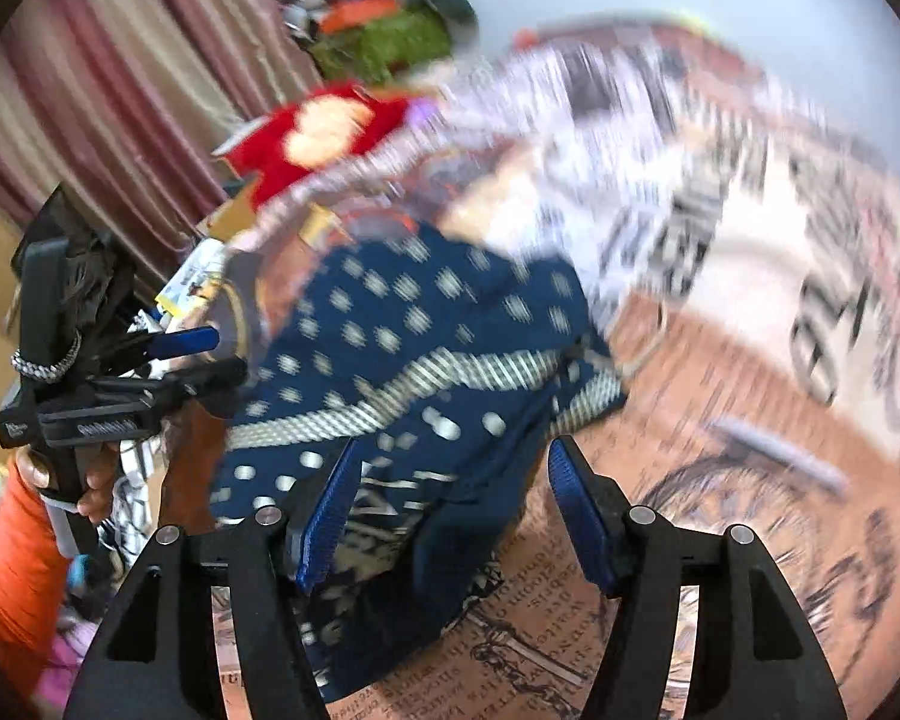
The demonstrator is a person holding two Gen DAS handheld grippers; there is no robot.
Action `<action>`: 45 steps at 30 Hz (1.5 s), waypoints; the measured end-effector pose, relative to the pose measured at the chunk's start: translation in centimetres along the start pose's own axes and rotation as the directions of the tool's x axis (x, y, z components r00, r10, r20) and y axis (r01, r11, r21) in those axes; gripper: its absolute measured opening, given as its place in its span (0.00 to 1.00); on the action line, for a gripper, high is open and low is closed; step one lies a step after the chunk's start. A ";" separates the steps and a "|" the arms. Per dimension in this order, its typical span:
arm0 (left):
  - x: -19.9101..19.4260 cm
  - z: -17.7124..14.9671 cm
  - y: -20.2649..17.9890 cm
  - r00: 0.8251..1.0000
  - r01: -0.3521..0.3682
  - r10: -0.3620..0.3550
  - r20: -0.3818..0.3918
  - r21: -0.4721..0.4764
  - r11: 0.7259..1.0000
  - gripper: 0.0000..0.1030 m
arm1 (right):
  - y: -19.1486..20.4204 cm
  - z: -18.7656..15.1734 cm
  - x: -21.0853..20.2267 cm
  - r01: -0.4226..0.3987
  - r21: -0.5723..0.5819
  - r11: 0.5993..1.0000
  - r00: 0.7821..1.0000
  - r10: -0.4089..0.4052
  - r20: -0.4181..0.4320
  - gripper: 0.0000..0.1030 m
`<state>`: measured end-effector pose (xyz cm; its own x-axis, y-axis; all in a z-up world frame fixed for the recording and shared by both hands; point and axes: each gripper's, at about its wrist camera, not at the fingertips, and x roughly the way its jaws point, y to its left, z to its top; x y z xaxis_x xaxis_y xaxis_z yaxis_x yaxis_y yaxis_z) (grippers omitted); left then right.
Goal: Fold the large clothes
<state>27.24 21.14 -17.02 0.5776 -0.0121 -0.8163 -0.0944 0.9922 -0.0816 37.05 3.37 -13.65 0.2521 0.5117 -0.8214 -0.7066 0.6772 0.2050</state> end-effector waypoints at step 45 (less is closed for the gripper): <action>-15.6 -3.2 -5.9 0.947 -0.082 0.083 0.309 -0.016 0.997 0.78 | 1.3 -5.7 -13.7 0.062 0.062 0.996 0.956 -0.078 0.284 0.80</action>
<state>16.14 15.07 -5.61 0.7900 0.1091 -0.6033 -0.1546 0.9877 -0.0238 28.92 -5.79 -5.15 0.4836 0.5865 -0.6497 -0.6470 0.7395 0.1861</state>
